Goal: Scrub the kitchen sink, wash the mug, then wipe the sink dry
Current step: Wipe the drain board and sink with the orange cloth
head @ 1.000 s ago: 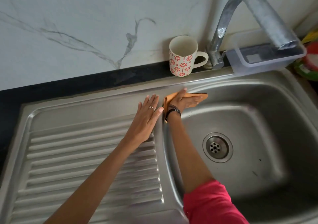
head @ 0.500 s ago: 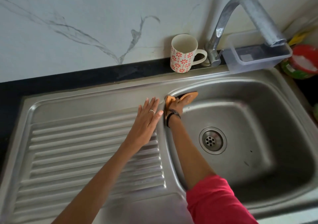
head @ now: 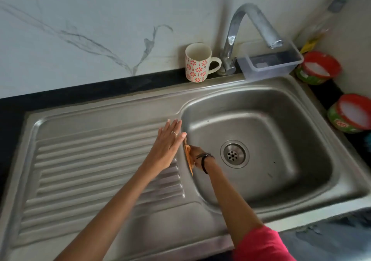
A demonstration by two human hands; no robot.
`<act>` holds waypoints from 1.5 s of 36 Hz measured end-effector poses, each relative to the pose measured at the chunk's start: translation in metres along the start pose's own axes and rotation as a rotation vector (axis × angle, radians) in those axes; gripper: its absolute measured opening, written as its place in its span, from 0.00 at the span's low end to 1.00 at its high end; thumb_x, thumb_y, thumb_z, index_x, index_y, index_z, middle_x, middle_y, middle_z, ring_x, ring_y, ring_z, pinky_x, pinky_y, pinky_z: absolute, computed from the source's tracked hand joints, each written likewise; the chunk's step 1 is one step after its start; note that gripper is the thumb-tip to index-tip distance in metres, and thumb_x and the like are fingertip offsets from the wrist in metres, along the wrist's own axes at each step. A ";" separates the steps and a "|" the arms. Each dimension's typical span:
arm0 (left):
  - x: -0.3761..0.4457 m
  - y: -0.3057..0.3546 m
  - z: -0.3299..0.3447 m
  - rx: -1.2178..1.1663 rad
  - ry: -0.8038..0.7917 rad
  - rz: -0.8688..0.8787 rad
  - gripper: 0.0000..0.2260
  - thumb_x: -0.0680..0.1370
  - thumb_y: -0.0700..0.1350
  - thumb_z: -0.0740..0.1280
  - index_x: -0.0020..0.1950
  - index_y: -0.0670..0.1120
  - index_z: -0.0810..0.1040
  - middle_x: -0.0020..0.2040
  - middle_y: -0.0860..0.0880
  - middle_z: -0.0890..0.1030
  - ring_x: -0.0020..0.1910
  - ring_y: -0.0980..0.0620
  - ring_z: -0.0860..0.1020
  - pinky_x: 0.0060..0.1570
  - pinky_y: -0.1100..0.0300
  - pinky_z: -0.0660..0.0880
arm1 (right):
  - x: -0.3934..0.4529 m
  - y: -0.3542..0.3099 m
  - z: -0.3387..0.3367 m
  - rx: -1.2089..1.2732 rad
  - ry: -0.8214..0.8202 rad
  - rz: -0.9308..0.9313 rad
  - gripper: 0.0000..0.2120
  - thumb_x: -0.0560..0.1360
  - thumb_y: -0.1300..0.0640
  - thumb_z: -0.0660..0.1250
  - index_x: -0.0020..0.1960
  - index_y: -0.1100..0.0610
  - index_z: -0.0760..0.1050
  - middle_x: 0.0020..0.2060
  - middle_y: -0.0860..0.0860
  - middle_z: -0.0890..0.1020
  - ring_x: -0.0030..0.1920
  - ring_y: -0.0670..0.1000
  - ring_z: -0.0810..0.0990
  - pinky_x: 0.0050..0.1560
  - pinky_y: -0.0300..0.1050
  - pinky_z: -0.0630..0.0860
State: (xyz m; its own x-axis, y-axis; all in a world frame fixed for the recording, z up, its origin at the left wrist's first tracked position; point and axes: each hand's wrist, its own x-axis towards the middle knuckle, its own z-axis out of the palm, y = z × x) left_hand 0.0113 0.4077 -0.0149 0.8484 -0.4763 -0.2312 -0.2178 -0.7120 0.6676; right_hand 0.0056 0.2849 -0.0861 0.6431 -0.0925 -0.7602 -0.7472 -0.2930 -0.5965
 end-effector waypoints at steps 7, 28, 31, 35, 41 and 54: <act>-0.014 0.001 0.018 0.220 -0.029 0.042 0.23 0.83 0.49 0.48 0.77 0.46 0.45 0.78 0.49 0.46 0.76 0.53 0.40 0.71 0.58 0.36 | -0.066 0.053 -0.023 -0.189 -0.201 0.127 0.11 0.81 0.61 0.53 0.62 0.56 0.68 0.50 0.54 0.66 0.39 0.47 0.68 0.51 0.43 0.63; -0.067 -0.004 0.032 0.256 0.115 0.091 0.31 0.77 0.61 0.37 0.76 0.48 0.46 0.76 0.53 0.45 0.71 0.57 0.34 0.71 0.60 0.32 | -0.054 0.019 0.005 0.346 -0.031 0.037 0.18 0.82 0.61 0.49 0.69 0.68 0.63 0.67 0.62 0.70 0.56 0.51 0.69 0.43 0.35 0.70; -0.075 -0.008 0.037 0.321 0.129 0.082 0.31 0.73 0.57 0.32 0.75 0.50 0.44 0.75 0.54 0.42 0.71 0.55 0.32 0.69 0.60 0.30 | -0.040 0.024 0.020 0.448 -0.017 0.141 0.18 0.82 0.56 0.49 0.42 0.61 0.72 0.32 0.56 0.81 0.38 0.51 0.74 0.35 0.38 0.71; -0.086 -0.008 0.044 0.316 0.135 0.054 0.28 0.74 0.56 0.33 0.74 0.51 0.41 0.75 0.55 0.42 0.70 0.56 0.30 0.66 0.62 0.27 | -0.036 0.024 0.020 0.441 -0.013 0.169 0.17 0.82 0.56 0.50 0.41 0.61 0.72 0.42 0.58 0.78 0.36 0.51 0.73 0.33 0.39 0.66; -0.100 0.000 0.050 0.333 0.102 -0.014 0.24 0.79 0.52 0.38 0.75 0.51 0.43 0.77 0.53 0.43 0.70 0.56 0.30 0.66 0.61 0.27 | -0.028 0.047 0.030 0.441 -0.063 0.185 0.28 0.79 0.43 0.52 0.67 0.63 0.70 0.66 0.58 0.73 0.49 0.56 0.74 0.56 0.46 0.71; -0.097 0.063 0.097 0.363 0.132 -0.116 0.22 0.83 0.47 0.47 0.76 0.50 0.43 0.77 0.52 0.44 0.70 0.57 0.33 0.69 0.59 0.31 | -0.128 0.070 -0.028 -0.759 -0.277 -0.183 0.23 0.83 0.49 0.43 0.69 0.62 0.64 0.67 0.61 0.71 0.66 0.60 0.71 0.65 0.50 0.65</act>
State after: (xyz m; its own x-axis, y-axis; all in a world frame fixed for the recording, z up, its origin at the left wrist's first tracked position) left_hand -0.1318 0.3594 -0.0190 0.9268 -0.3288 -0.1813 -0.2535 -0.9042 0.3438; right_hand -0.1242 0.2497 -0.0236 0.6048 0.2280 -0.7631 -0.2547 -0.8525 -0.4565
